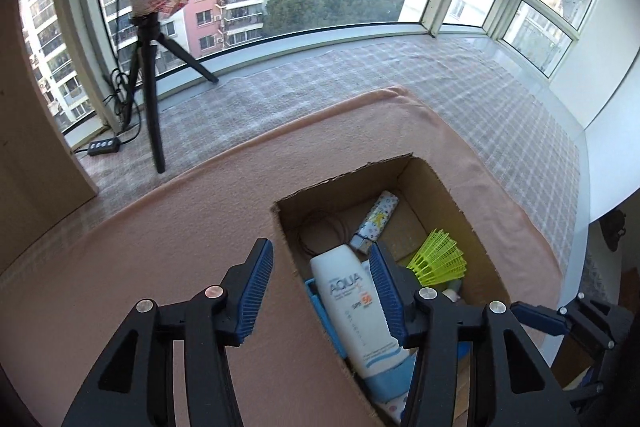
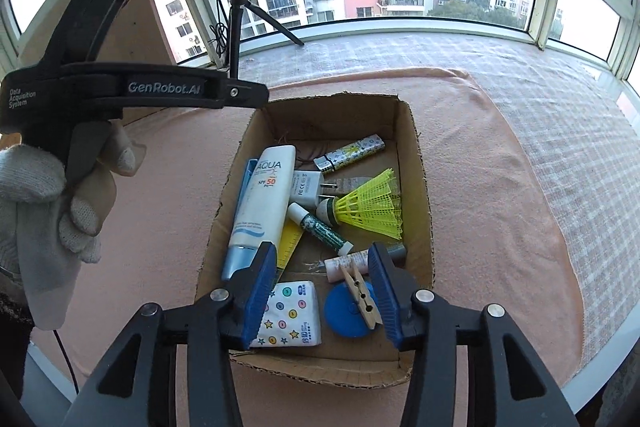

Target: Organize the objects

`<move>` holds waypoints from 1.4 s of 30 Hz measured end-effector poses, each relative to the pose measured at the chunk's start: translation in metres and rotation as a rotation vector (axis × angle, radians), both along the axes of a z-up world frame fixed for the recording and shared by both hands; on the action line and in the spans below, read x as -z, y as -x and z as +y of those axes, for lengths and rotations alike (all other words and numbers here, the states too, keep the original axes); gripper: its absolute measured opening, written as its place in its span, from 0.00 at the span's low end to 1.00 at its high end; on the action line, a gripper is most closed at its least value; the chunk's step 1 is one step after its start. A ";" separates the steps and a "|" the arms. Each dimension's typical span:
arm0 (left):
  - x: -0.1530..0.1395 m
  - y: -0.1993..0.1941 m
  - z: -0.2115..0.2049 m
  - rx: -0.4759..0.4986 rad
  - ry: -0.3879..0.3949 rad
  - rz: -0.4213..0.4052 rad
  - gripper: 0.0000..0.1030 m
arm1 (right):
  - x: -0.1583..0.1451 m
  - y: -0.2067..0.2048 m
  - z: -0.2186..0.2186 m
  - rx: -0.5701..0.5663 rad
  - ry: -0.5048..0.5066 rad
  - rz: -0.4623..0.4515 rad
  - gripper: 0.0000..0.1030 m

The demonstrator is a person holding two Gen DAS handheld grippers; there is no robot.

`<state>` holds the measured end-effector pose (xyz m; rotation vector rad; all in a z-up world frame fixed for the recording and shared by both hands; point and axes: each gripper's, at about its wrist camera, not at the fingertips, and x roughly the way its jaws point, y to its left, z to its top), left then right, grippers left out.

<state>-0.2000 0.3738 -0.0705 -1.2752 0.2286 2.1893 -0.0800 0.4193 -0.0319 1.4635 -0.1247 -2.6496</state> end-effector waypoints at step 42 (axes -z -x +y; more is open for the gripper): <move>-0.038 -0.204 -0.384 -0.533 0.057 0.124 0.95 | -0.039 -0.097 -0.273 -0.170 -0.057 0.134 0.72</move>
